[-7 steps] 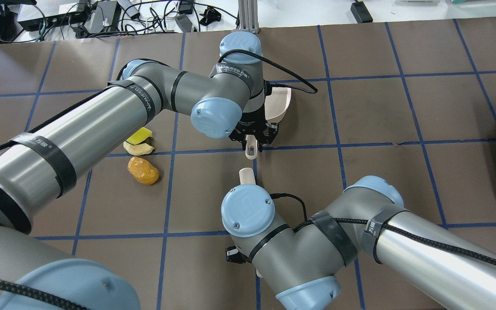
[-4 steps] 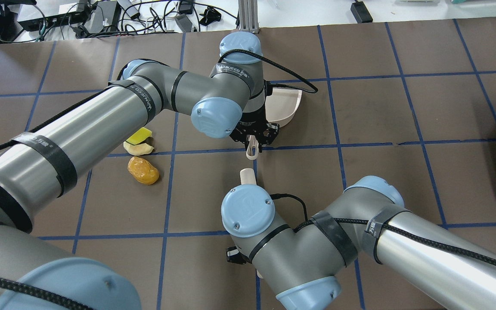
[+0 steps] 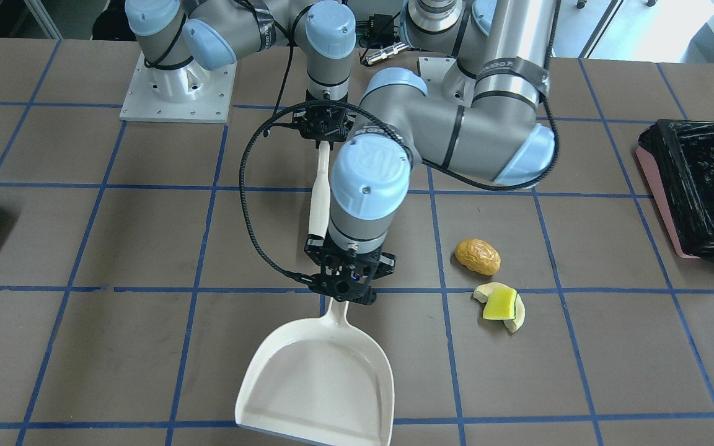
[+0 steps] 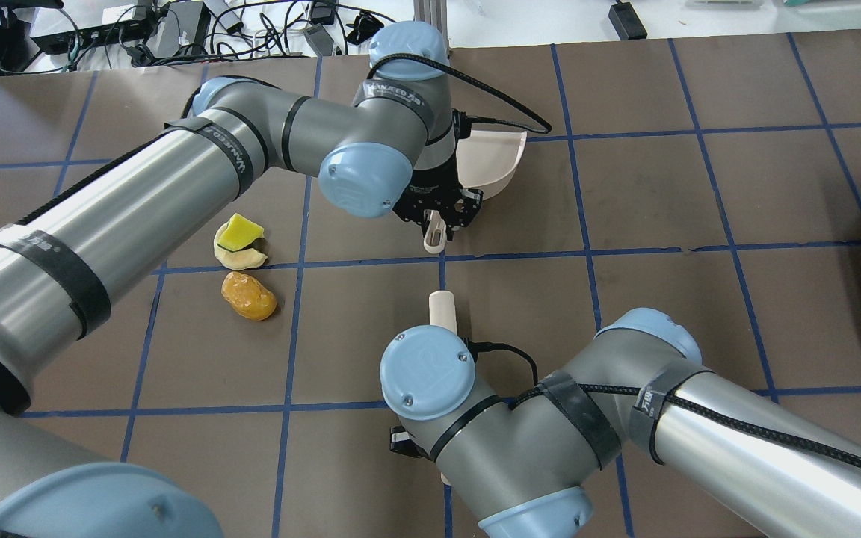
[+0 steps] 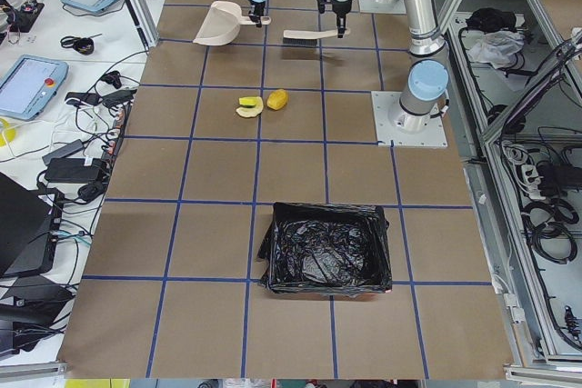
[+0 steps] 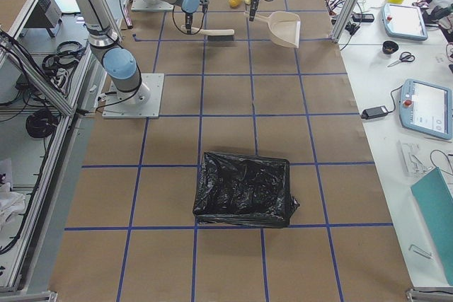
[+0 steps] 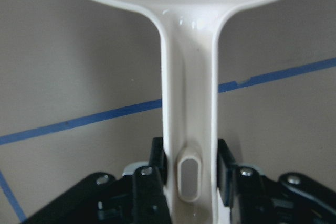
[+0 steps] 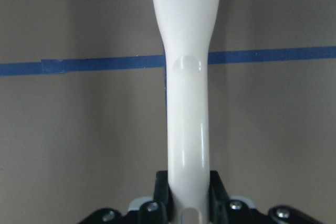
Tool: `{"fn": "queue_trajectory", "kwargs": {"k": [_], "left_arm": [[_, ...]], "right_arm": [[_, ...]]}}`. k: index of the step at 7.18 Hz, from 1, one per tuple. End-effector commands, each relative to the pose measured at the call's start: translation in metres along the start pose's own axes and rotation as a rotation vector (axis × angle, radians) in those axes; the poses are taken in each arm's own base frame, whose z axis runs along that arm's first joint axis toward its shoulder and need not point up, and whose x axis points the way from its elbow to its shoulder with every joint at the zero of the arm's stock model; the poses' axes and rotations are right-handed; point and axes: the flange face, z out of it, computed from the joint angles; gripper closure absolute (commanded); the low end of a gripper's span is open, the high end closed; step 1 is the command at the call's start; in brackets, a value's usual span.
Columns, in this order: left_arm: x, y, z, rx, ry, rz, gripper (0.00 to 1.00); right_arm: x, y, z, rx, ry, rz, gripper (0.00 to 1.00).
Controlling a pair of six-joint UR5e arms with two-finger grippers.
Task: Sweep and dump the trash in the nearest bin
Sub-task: 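Lift the dustpan with the left gripper and carry it beside the lemon and potato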
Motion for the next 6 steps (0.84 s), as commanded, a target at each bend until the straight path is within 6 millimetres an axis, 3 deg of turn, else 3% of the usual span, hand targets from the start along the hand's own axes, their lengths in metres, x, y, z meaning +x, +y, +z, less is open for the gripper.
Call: {"fn": "queue_trajectory", "kwargs": {"k": [1, 2, 3, 5, 6], "left_arm": [[-0.092, -0.013, -0.051, 0.034, -0.035, 0.061, 1.00], [-0.148, -0.007, -0.067, 0.025, -0.045, 0.110, 1.00], [-0.204, 0.012, -0.085, -0.021, -0.033, 0.195, 1.00], [-0.269, 0.061, -0.105, -0.097, -0.071, 0.346, 1.00], [-0.308, 0.083, -0.100, -0.128, -0.067, 0.461, 1.00]], "right_arm": [[-0.003, -0.015, -0.012, 0.023, -0.020, 0.103, 1.00], [-0.003, -0.028, -0.021, 0.032, -0.032, 0.151, 1.00], [-0.002, -0.041, -0.029, 0.042, -0.047, 0.173, 1.00], [-0.012, -0.057, -0.028, 0.030, -0.052, 0.208, 1.00], [-0.015, -0.060, -0.029, 0.030, -0.057, 0.220, 1.00]]}}
